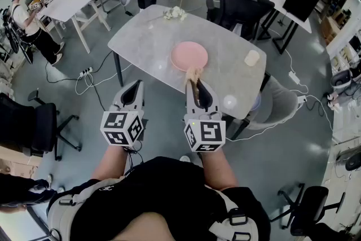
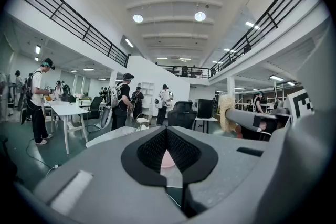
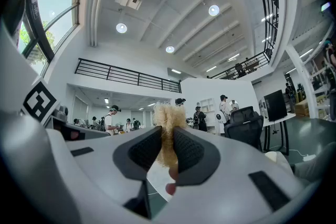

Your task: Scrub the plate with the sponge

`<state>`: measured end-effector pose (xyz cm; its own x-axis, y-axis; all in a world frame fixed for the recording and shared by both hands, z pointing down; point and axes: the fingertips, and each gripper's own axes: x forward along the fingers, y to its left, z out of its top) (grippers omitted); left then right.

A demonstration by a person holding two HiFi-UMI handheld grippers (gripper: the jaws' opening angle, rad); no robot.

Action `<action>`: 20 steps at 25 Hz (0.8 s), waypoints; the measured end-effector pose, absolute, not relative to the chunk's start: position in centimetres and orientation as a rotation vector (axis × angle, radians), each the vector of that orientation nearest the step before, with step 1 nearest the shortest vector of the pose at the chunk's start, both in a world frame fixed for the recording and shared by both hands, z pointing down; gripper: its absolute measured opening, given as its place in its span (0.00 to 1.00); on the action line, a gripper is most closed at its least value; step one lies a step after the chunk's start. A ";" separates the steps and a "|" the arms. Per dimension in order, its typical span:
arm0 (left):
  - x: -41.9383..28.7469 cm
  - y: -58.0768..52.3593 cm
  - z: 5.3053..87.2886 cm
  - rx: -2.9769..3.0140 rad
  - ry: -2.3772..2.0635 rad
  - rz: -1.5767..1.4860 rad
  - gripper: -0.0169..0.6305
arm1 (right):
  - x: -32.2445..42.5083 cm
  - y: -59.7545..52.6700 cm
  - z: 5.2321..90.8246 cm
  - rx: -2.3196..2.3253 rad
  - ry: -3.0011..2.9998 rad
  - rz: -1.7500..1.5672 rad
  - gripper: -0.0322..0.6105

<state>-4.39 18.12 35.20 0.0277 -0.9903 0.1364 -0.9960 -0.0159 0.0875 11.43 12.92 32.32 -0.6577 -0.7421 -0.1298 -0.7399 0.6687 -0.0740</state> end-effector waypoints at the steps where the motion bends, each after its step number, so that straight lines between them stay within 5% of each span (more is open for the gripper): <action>1: -4.5 18.1 35.3 2.133 -2.082 0.057 0.03 | 11.3 12.9 32.4 -1.221 2.730 -0.032 0.16; 20: -8.2 19.7 35.7 2.142 -2.080 0.038 0.03 | 7.6 14.6 32.1 -1.235 2.723 -0.006 0.16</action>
